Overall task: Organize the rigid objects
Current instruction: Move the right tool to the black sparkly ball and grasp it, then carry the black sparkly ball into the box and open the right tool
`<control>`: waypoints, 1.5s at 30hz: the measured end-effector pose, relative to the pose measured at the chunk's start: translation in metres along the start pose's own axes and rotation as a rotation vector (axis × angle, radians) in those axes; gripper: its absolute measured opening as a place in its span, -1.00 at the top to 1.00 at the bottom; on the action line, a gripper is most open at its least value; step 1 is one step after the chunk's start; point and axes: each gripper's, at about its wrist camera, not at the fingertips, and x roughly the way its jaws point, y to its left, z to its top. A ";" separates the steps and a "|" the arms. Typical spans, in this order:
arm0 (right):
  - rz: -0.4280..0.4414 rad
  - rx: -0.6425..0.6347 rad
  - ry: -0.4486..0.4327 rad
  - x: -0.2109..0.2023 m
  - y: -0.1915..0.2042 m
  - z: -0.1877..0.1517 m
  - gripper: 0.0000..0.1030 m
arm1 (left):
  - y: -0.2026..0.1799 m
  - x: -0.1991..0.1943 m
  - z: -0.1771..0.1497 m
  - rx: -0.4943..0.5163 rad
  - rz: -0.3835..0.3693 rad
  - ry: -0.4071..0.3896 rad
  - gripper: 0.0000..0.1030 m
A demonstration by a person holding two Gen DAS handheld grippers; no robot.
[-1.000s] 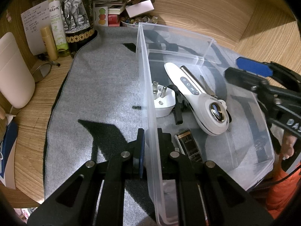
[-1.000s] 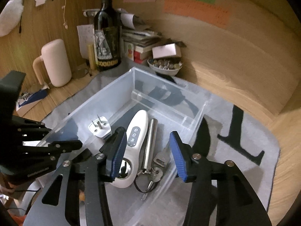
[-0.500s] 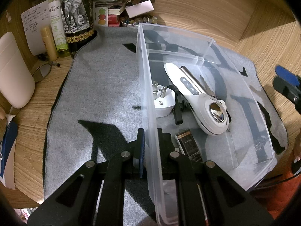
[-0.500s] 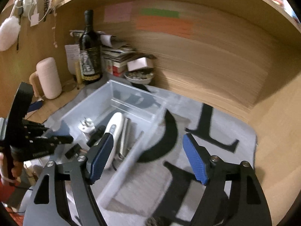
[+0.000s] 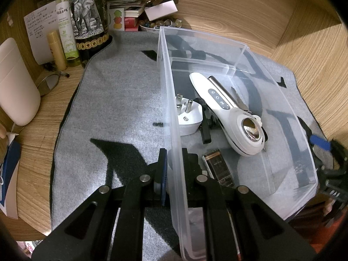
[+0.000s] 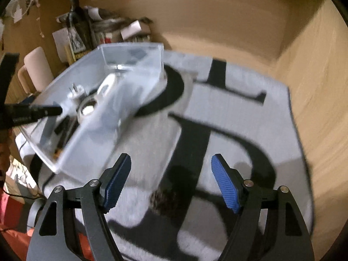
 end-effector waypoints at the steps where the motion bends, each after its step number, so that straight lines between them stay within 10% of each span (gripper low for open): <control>1: 0.004 0.013 0.013 0.003 -0.002 -0.005 -0.41 | 0.000 0.000 0.000 0.000 0.000 0.000 0.80; 8: 0.015 0.032 0.070 0.009 -0.007 -0.025 0.45 | 0.000 0.000 0.000 -0.001 0.000 -0.001 0.80; 45: 0.080 -0.174 -0.204 -0.012 0.053 0.094 0.44 | 0.000 -0.001 0.000 -0.001 -0.001 -0.002 0.80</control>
